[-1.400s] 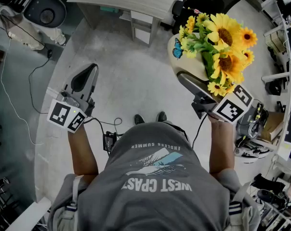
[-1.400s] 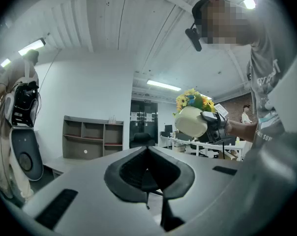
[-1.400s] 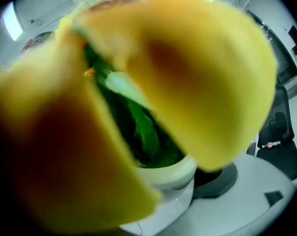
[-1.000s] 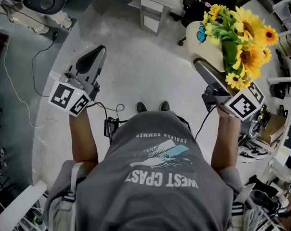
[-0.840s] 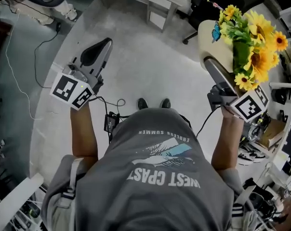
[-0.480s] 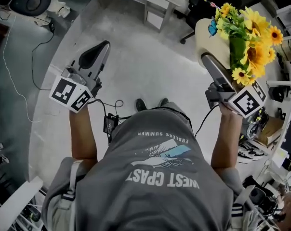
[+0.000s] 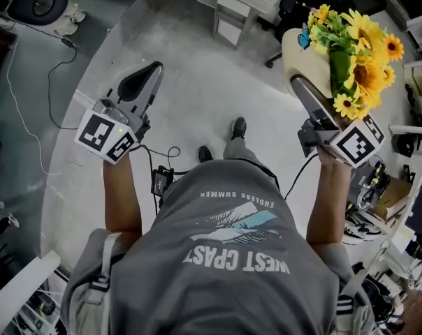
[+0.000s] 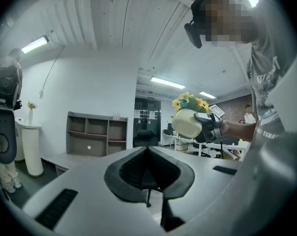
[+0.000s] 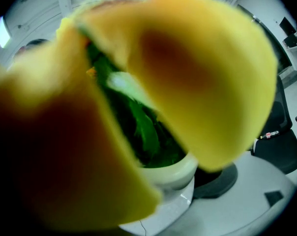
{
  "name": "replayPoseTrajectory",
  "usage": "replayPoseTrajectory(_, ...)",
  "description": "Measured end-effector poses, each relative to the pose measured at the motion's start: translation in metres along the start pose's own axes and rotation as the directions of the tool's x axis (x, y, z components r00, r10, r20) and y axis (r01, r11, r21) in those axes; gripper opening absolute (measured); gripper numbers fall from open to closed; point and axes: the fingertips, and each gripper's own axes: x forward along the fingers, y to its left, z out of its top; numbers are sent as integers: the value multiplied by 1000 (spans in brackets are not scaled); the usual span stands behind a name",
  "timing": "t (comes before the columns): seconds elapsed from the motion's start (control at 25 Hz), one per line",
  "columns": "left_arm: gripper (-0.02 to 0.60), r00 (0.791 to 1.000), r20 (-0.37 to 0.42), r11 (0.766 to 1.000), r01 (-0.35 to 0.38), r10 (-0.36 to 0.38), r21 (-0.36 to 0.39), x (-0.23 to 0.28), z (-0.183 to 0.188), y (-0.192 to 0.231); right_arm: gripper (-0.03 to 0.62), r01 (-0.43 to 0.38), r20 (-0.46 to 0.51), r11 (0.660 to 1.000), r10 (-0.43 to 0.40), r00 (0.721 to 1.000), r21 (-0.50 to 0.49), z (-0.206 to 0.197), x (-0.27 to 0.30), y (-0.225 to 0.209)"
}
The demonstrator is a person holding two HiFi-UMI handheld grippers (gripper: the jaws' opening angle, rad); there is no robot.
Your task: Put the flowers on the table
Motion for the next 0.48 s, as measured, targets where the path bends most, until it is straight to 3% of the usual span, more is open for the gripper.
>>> replayPoseTrajectory(0.24, 17, 999, -9, 999, -50, 51, 15, 7, 4, -3, 522, -50, -6, 999, 50, 999, 12, 8, 7, -17)
replayPoseTrajectory(0.48, 17, 994, -30, 994, -106, 106, 4, 57, 13, 24, 522, -84, -49, 995, 87, 995, 55, 34, 48, -73)
